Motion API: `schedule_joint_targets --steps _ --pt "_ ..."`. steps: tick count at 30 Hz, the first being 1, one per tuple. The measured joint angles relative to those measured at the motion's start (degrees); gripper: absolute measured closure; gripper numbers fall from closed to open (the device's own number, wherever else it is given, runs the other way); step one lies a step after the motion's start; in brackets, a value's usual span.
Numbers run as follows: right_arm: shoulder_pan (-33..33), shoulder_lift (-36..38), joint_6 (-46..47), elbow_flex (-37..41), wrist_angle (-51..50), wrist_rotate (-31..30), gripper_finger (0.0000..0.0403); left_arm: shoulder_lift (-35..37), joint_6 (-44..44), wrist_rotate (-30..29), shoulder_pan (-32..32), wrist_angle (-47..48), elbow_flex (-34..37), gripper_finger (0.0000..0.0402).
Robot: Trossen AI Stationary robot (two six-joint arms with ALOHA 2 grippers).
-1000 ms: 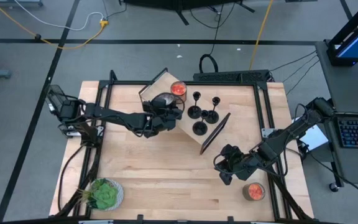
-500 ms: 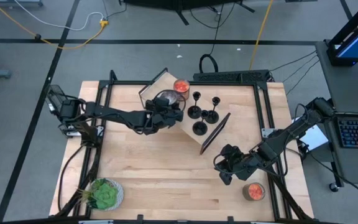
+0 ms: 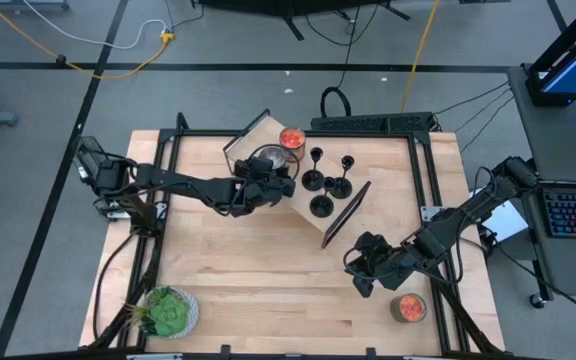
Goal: Pick & Place candle stick holders
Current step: Put the brown scented candle on the shelf
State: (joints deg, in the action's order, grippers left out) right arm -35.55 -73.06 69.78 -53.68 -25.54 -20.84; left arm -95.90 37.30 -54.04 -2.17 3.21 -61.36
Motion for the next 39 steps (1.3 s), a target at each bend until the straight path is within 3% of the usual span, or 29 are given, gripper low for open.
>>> schedule_joint_targets --steps 3,11,18,39 --pt "0.00 0.00 -0.02 0.01 0.00 -0.01 0.0330 0.81 -1.32 0.22 0.04 0.31 0.02 0.0011" --pt "0.00 0.00 -0.42 0.01 0.02 -0.06 0.0330 1.40 -1.18 0.05 0.00 0.54 0.02 0.0040" --pt "0.00 0.00 -0.61 0.01 0.15 -0.04 0.0330 1.38 0.38 0.30 0.03 1.01 0.02 0.0007" --pt "0.00 0.00 -0.42 0.01 0.44 0.04 0.0330 1.38 0.42 0.20 0.00 1.26 0.02 0.0004"
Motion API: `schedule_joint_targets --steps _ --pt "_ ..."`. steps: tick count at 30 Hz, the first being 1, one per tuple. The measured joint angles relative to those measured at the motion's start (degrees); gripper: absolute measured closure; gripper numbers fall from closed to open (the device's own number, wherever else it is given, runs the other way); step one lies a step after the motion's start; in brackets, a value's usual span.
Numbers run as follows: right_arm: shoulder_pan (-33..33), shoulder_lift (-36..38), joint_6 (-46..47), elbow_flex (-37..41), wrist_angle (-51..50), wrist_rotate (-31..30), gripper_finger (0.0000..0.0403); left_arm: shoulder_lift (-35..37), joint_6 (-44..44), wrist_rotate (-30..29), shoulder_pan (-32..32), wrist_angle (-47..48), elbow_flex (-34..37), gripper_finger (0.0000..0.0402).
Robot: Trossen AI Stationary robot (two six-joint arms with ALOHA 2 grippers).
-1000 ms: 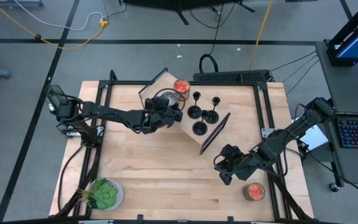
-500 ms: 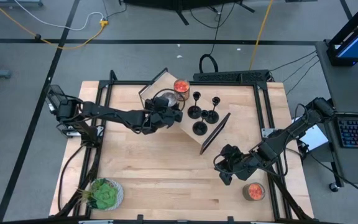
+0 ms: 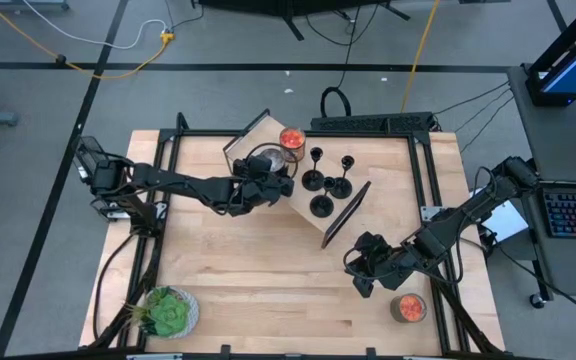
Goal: Pick & Place candle stick holders
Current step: Put the brown scented candle on the shelf, then put the orange scented candle on the shelf
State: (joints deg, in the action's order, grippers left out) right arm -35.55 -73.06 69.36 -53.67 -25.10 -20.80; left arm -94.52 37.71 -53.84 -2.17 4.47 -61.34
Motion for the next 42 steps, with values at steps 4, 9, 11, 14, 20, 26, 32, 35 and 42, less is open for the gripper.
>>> schedule_joint_targets --steps 4,9,11,14,20,26,32,35,42 --pt "0.00 0.00 0.00 0.00 0.00 -0.02 0.0330 0.27 -0.49 0.00 0.00 0.00 0.00 0.0006" --pt "0.00 0.00 0.01 0.00 0.04 -0.02 0.0330 1.55 -1.99 -0.10 0.01 -0.16 0.00 0.0006" --pt "-0.01 0.00 0.02 0.00 0.21 -0.03 0.0330 1.81 -2.05 -0.20 0.02 -0.46 -0.01 0.0006" --pt "0.00 0.00 0.00 0.00 0.44 -0.02 0.0330 2.25 -2.66 0.15 0.02 0.00 0.04 0.0006" --pt "-0.02 0.00 0.01 0.00 0.43 -0.06 0.0330 3.79 -5.02 0.01 0.00 -1.29 0.07 0.0007" --pt "-0.02 0.02 -0.02 0.00 0.44 -0.09 0.0330 5.81 -8.58 -0.23 0.00 -3.70 -0.02 0.0007" --pt "-0.02 0.02 -0.09 0.00 0.66 -0.11 0.0330 8.70 -12.93 -0.19 0.00 -5.84 0.03 0.0007" --pt "-0.02 0.02 -0.22 0.00 0.60 -0.01 0.0330 10.47 -15.91 -0.20 0.00 -9.17 -0.04 0.0007" --pt "-0.02 0.64 -1.53 -0.02 0.40 4.54 0.0330 18.86 -18.12 5.25 0.97 -9.36 0.03 0.0007"
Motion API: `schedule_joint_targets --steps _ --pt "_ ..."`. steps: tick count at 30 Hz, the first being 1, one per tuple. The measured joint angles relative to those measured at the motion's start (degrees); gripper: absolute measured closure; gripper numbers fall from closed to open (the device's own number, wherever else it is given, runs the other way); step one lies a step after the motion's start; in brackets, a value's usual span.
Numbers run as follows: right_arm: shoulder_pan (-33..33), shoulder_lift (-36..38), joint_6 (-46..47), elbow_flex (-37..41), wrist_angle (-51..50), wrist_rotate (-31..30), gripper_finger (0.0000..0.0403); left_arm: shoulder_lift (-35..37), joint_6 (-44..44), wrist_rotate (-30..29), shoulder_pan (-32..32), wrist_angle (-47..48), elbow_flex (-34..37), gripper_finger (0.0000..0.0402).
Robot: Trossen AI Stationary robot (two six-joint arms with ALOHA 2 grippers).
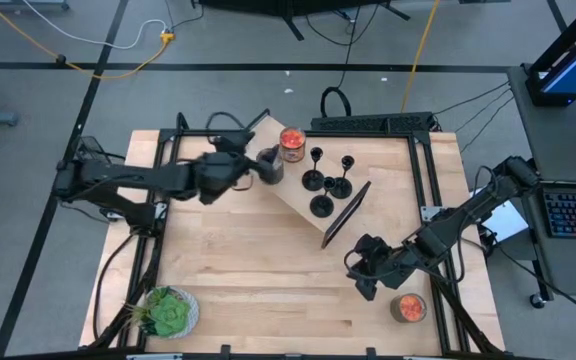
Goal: Pick & Place candle stick holders
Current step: Put the orange scented candle on the shelf
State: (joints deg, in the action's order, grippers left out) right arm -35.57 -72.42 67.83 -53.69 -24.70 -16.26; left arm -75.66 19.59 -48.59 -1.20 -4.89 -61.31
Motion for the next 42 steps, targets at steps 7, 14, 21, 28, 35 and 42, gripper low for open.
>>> schedule_joint_targets --steps 7,14,21,28,35,42 --pt "-1.18 1.89 -1.21 0.02 -2.22 11.07 0.0330 6.45 4.76 12.85 3.52 8.30 -0.09 0.0007" --pt "-3.04 6.15 -0.08 0.02 -3.91 18.07 0.0330 6.93 7.69 11.18 14.46 13.82 -0.01 0.0007" --pt "-6.98 11.62 6.88 0.00 -6.63 22.61 0.0341 3.81 12.71 1.39 26.87 13.55 0.00 0.0007" --pt "-11.63 15.18 19.37 0.02 -15.97 30.49 0.0386 -1.39 19.50 -5.21 34.05 12.09 -0.05 0.0007" --pt "-16.00 19.49 36.22 0.00 -26.80 31.41 0.0398 -5.28 24.68 -7.47 36.99 10.60 -0.06 0.0007" --pt "-19.15 20.58 42.71 0.02 -32.43 31.26 0.0402 -6.96 27.32 -8.04 38.45 10.31 -0.06 0.0007"
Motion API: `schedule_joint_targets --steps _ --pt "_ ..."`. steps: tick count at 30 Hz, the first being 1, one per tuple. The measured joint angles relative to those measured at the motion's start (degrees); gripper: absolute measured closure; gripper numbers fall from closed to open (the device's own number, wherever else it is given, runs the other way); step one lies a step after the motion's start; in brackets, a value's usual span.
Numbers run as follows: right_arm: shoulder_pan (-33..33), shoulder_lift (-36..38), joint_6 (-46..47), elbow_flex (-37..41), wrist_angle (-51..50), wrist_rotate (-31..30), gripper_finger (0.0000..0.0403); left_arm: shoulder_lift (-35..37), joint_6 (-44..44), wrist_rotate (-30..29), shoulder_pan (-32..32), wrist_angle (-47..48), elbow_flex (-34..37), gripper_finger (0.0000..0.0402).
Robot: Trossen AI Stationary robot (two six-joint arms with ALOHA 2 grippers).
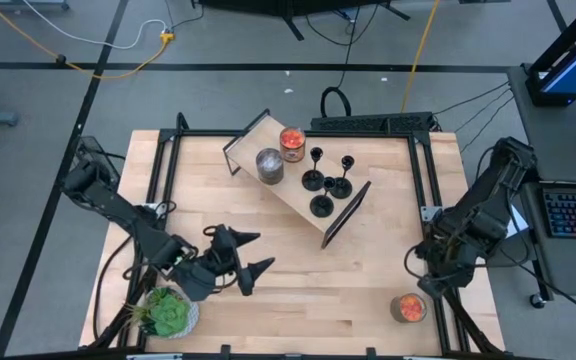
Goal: Pick & Place candle stick holders
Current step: Put the orange scented candle on the shelf
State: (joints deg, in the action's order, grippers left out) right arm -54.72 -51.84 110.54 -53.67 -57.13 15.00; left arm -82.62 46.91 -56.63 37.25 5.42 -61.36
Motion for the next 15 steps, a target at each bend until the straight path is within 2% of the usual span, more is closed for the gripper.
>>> schedule_joint_targets --steps 7,15 --pt "-0.22 0.01 -3.30 0.00 0.38 -0.15 0.0397 0.12 -1.18 -2.46 0.01 -0.10 0.00 0.0007" --pt "-0.15 -0.01 -3.72 0.00 -0.10 0.02 0.0396 0.12 -1.20 -2.48 -0.06 0.16 0.01 0.0007"
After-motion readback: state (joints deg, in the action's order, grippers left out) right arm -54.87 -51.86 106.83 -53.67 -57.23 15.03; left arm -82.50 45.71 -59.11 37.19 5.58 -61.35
